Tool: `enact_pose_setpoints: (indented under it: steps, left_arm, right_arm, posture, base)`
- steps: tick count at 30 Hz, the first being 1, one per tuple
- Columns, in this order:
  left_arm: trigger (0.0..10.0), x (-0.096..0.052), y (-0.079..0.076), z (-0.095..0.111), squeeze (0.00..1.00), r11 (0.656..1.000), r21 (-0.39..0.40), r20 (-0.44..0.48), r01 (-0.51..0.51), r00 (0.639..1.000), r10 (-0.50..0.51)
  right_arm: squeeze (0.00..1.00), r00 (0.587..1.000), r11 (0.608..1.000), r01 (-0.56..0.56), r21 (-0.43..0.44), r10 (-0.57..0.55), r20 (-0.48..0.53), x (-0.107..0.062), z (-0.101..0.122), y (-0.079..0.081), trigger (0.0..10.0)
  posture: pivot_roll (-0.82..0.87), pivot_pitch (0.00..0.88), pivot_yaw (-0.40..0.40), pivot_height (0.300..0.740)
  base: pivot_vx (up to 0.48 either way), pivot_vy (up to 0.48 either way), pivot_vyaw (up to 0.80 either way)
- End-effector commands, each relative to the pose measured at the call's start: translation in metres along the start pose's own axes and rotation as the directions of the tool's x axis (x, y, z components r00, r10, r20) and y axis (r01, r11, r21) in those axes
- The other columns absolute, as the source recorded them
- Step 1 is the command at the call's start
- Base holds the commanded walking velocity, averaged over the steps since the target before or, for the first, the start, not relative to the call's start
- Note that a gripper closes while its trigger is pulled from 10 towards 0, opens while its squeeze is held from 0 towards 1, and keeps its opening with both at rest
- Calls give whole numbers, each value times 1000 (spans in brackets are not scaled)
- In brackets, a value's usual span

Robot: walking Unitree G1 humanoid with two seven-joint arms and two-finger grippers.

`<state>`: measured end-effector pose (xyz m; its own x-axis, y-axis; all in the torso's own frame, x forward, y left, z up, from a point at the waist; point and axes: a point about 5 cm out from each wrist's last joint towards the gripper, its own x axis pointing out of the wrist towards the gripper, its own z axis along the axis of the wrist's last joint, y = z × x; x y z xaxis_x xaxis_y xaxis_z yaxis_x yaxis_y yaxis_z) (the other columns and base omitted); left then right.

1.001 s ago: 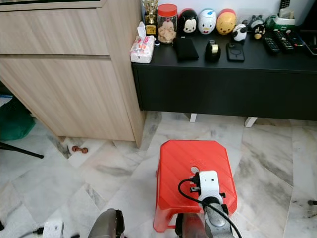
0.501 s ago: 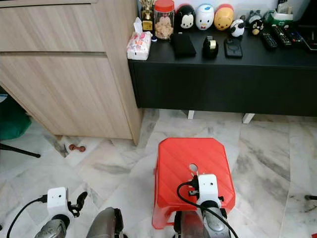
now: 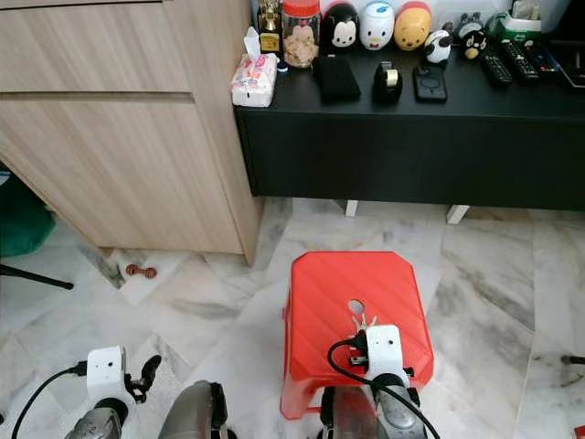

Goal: Hang keys on a hook

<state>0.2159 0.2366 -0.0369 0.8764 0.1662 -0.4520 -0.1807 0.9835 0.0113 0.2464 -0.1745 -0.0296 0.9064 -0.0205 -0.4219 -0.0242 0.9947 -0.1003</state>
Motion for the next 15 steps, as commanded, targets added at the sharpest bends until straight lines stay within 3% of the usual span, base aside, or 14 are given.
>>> enact_pose_setpoints:
  steps: [1, 15]
  left_arm:
    - [10000, -5, 3, -8, 0, 1000, 5, -26, -2, 1000, 2]
    - [10000, -10, 7, -14, 0, 1000, 22, -45, 3, 999, -2]
  right_arm:
    - [0, 1000, 1000, -5, 6, 5, -25, -1, -4, 2, 10000]
    - [0, 997, 999, 35, 11, -35, -64, 0, -8, -6, 10000]
  posture:
    - [48, 207, 20, 626]
    - [59, 226, 23, 626]
  base:
    - [0, 0, 0]
    - [0, 0, 0]
